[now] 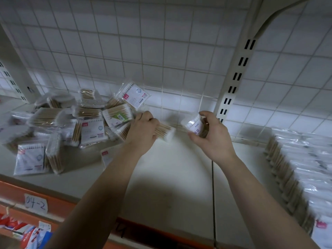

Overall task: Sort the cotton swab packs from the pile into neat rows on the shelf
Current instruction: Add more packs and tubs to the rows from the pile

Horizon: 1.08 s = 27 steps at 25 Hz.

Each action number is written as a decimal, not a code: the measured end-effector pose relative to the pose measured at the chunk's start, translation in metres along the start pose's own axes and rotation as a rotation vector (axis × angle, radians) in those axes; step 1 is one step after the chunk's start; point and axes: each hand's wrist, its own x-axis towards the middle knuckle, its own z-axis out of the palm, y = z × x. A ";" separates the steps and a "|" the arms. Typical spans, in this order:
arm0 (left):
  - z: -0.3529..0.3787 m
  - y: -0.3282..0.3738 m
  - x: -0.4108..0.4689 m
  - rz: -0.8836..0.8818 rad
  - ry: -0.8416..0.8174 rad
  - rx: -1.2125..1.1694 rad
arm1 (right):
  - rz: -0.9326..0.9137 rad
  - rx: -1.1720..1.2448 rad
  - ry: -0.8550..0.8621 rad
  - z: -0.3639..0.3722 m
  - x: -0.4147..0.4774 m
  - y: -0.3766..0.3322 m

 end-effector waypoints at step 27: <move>-0.077 0.195 -0.063 0.137 0.388 -0.607 | 0.051 0.287 0.277 -0.183 -0.117 -0.005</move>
